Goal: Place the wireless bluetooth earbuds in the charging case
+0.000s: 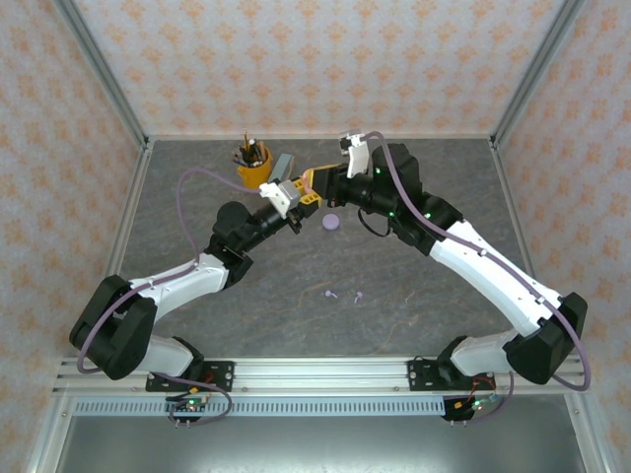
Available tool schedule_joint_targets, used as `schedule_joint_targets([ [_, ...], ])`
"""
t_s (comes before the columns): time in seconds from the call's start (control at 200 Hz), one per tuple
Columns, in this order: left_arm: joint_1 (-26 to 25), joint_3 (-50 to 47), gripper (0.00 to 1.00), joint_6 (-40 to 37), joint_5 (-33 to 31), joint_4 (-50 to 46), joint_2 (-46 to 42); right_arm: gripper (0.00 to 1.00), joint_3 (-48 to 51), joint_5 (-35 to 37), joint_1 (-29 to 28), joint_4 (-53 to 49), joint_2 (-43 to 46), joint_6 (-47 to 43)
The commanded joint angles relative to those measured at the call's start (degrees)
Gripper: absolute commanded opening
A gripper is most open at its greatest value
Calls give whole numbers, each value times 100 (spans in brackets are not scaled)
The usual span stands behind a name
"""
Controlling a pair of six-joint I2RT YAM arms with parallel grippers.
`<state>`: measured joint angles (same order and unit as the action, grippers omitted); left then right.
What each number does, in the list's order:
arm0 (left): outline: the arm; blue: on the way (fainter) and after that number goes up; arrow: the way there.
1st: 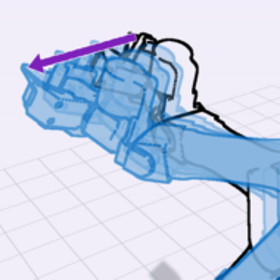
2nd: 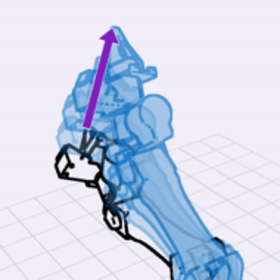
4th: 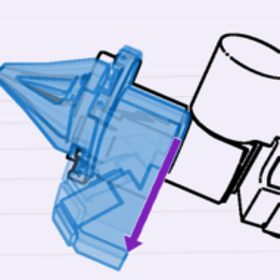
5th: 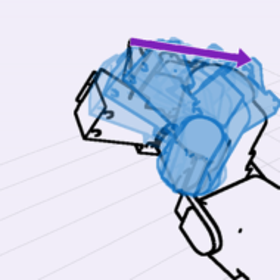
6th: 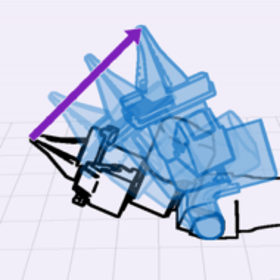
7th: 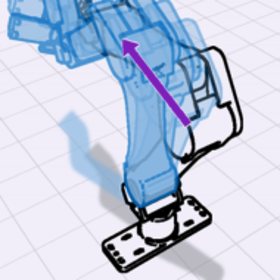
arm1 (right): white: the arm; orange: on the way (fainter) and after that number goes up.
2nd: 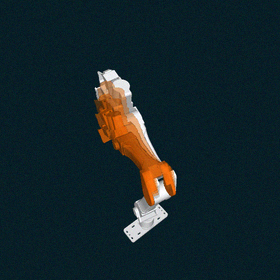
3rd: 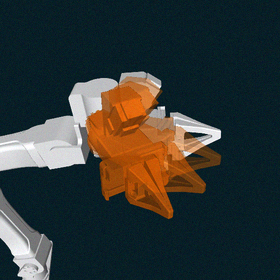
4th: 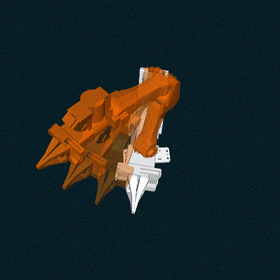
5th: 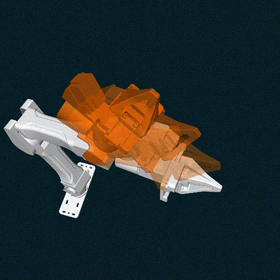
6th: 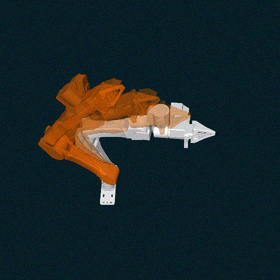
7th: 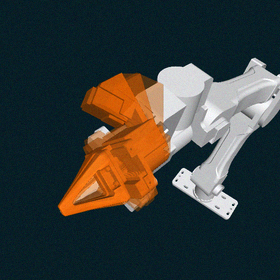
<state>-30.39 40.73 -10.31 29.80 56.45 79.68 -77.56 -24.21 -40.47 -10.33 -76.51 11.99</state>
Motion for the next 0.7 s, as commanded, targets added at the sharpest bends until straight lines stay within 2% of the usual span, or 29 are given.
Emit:
schedule_joint_targets([
  [0.0, -46, 143, 0, 69, 105, 303, -37, 16, 71, 95, -49, 180, -79, -143],
  [0.696, -56, 109, 0, 46, 88, 271, -110, 16, 112, 377, -49, -72, -135, -353],
])
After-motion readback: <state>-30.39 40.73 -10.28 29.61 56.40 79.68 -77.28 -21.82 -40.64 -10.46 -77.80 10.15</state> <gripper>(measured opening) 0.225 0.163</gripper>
